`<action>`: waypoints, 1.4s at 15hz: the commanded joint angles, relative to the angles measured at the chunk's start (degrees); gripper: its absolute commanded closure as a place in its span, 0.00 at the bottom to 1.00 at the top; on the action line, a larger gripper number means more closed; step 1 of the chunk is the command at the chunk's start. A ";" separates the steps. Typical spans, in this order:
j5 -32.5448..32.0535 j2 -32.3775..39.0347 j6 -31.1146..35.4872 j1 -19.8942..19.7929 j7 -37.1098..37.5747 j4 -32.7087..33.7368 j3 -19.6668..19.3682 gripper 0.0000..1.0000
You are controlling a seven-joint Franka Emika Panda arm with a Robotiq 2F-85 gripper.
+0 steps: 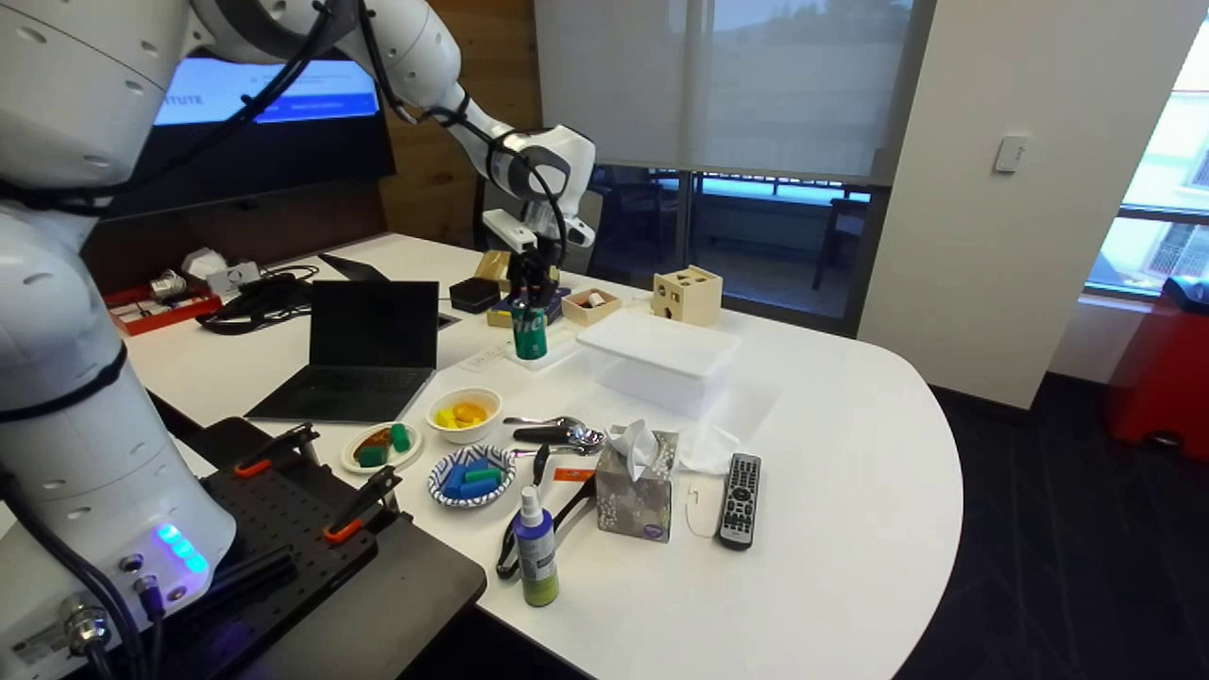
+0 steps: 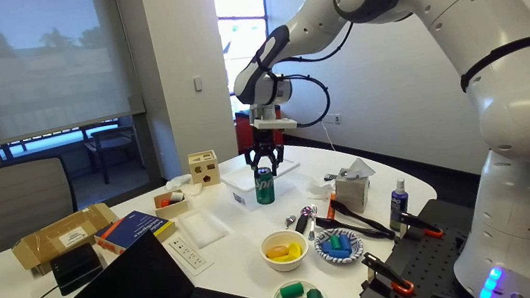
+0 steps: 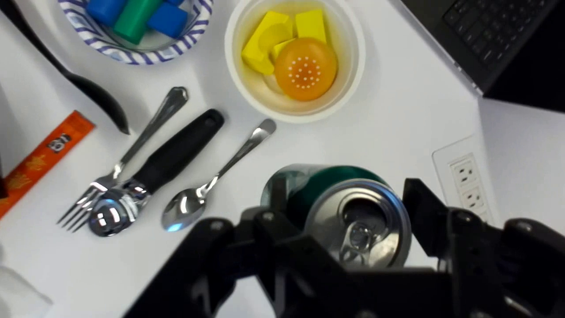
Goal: Move the sprite can to the right of the laptop
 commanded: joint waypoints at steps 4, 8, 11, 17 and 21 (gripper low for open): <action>-3.04 5.62 -2.28 5.61 -5.56 4.03 4.00 0.58; -4.68 9.87 -1.56 7.27 -9.83 5.33 5.46 0.58; -7.65 12.51 -1.46 8.60 -12.40 6.49 5.49 0.58; -11.15 17.57 -1.56 9.76 -15.06 11.07 6.39 0.58; -11.74 19.66 -1.80 10.19 -15.95 13.34 6.90 0.58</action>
